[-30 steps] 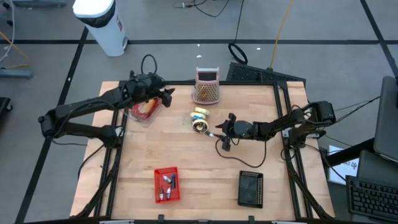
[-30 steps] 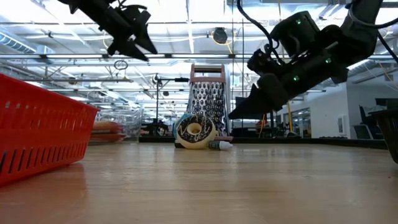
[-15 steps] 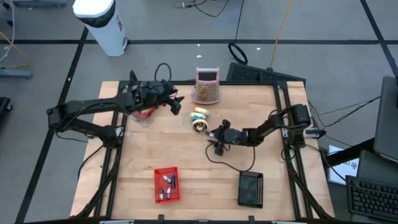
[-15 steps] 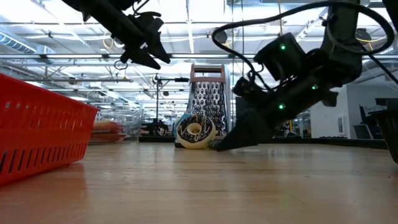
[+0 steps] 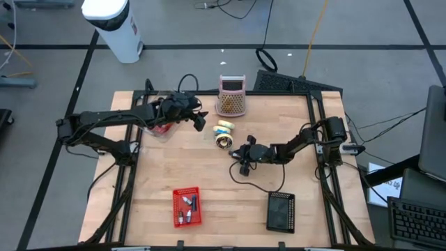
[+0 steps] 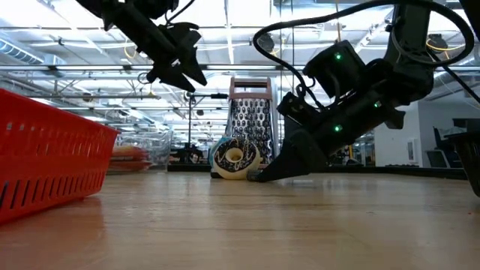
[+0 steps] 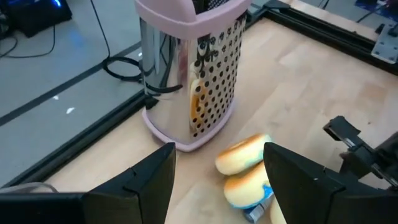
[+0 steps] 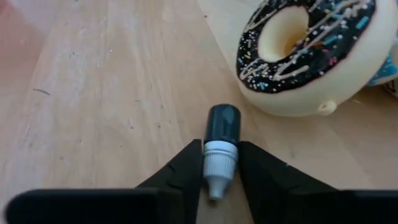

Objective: Pick & Place Food Item
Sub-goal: Put the black food coloring bottle into the red bin

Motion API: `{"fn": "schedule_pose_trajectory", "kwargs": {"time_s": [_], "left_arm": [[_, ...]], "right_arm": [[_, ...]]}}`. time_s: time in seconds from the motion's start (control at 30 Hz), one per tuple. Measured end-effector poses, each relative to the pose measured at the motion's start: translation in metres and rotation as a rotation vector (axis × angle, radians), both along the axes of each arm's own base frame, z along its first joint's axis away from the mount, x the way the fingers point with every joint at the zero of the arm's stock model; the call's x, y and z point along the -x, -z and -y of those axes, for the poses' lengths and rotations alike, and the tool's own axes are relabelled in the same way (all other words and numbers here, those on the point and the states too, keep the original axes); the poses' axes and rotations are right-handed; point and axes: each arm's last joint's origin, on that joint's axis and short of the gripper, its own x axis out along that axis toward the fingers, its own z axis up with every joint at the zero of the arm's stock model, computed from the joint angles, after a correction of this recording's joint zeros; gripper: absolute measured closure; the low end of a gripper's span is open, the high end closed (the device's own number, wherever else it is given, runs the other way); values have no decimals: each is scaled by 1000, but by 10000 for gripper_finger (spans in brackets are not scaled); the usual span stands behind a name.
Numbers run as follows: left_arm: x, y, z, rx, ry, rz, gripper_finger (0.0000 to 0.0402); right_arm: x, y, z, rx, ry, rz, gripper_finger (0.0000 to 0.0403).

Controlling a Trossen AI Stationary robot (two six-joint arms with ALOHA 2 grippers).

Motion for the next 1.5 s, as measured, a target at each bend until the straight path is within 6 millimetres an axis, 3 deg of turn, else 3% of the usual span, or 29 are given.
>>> {"fn": "schedule_pose_trajectory", "kwargs": {"time_s": [0.23,0.53,0.67,0.83,1.0,1.5], "left_arm": [[-4,2,6,66,-8,38,158],[-33,29,19,361,-82,150,158],[-58,42,31,442,65,225,158],[-86,44,53,461,281,404,158],[-96,47,63,468,336,481,158],[-99,57,62,470,291,456,158]], "right_arm": [[1,-12,-4,110,-66,0,349],[5,-70,-17,448,-129,99,327],[10,-91,-19,541,-116,118,338],[16,-108,-18,559,-108,156,339],[18,-113,-17,597,-79,144,333],[18,-117,-23,662,-86,158,337]]}}
